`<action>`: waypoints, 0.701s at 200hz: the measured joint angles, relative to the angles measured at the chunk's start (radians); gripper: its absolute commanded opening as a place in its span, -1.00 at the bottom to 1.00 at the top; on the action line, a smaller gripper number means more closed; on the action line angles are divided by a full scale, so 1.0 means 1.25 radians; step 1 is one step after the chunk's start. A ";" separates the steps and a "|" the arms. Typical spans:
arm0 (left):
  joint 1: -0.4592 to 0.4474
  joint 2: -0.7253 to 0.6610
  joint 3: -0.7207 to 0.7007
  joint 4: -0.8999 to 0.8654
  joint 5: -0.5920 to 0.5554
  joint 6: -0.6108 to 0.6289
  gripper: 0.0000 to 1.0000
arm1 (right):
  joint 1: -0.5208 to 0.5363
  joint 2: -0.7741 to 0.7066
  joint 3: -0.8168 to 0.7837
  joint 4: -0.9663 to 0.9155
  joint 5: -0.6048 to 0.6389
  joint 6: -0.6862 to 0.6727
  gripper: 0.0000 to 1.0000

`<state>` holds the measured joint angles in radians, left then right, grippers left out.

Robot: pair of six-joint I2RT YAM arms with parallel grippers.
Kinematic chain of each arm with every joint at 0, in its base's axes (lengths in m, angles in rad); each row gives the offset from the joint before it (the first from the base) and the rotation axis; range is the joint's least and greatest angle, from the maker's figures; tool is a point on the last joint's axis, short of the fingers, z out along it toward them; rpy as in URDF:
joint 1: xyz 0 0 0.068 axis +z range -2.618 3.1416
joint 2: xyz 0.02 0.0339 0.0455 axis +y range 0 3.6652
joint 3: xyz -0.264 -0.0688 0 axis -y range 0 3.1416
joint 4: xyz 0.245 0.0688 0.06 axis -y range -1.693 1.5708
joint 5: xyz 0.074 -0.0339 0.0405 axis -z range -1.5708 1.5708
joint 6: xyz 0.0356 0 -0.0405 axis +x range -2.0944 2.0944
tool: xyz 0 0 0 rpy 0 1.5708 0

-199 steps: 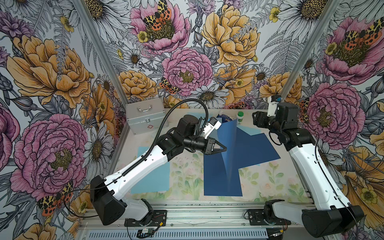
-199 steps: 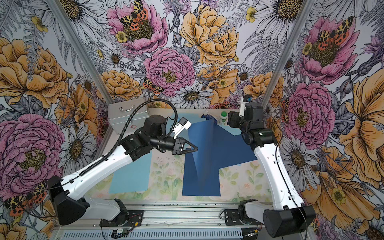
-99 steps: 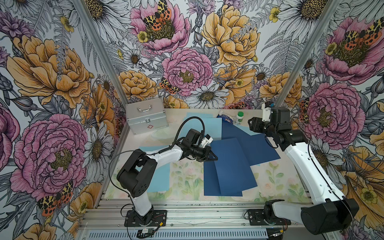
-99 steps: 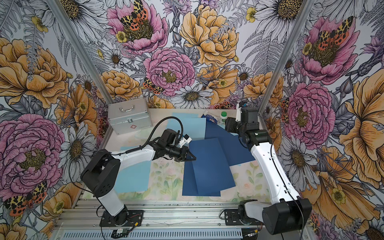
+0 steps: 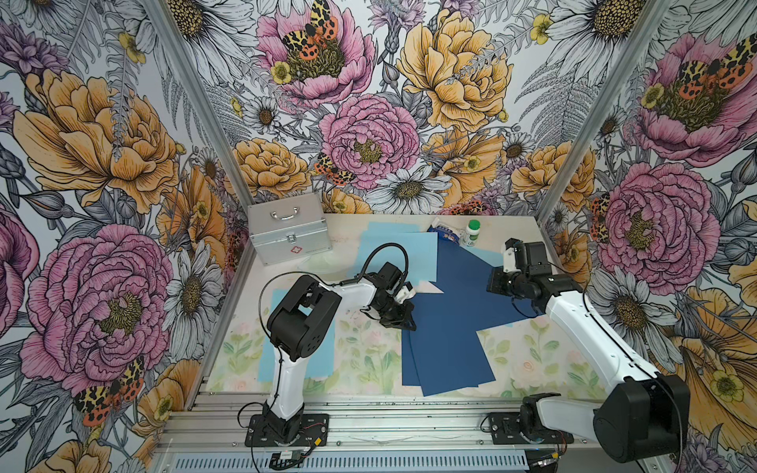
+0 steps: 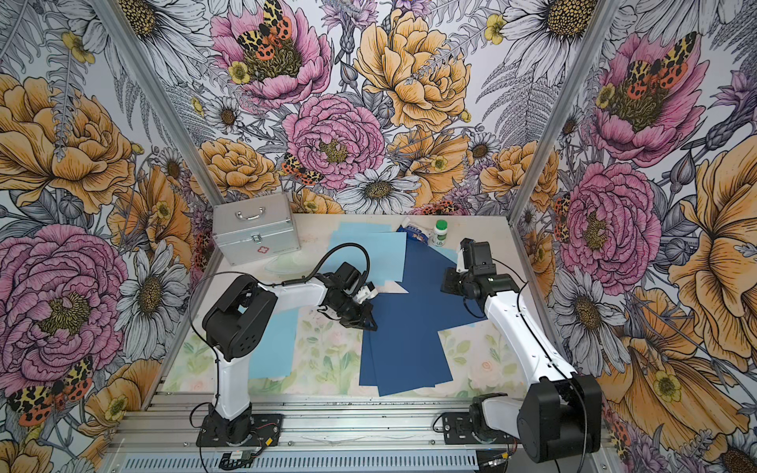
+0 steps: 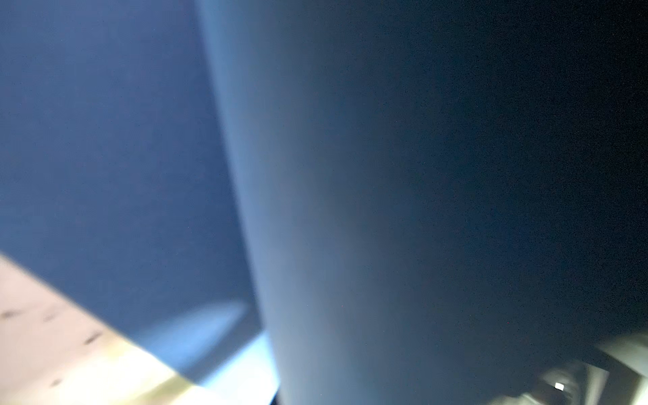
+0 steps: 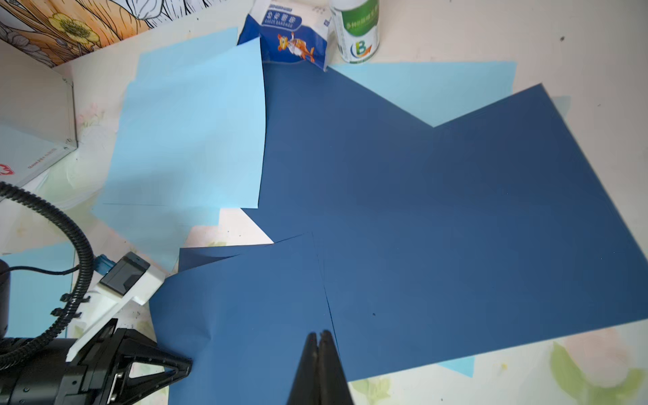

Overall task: Sort the scattered colored papers by color
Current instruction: Place the colored paper.

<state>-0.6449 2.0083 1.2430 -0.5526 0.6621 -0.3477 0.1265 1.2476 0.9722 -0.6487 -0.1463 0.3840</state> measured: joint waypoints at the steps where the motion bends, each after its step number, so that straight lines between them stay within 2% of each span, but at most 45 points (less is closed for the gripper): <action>1: 0.000 0.000 0.001 -0.001 -0.002 0.000 -1.00 | 0.001 0.000 -0.001 0.000 0.000 0.001 -1.00; 46: 0.002 0.000 0.046 -0.048 -0.065 0.028 -1.00 | 0.076 0.032 -0.031 0.032 -0.004 0.024 -1.00; 76: 0.002 0.014 0.114 -0.095 -0.085 0.061 -1.00 | 0.119 0.070 -0.047 0.061 -0.004 0.041 -1.00; 102: 0.002 0.027 0.167 -0.148 -0.093 0.110 -1.00 | 0.132 0.102 -0.063 0.078 -0.003 0.053 -1.00; 140: 0.002 0.027 0.180 -0.220 -0.094 0.177 -1.00 | 0.137 0.110 -0.078 0.089 0.002 0.063 -1.00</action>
<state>-0.6430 2.0422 1.4681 -0.8276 0.5442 -0.1261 0.2981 1.3846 0.8742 -0.5377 -0.1432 0.4633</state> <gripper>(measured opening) 0.042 0.047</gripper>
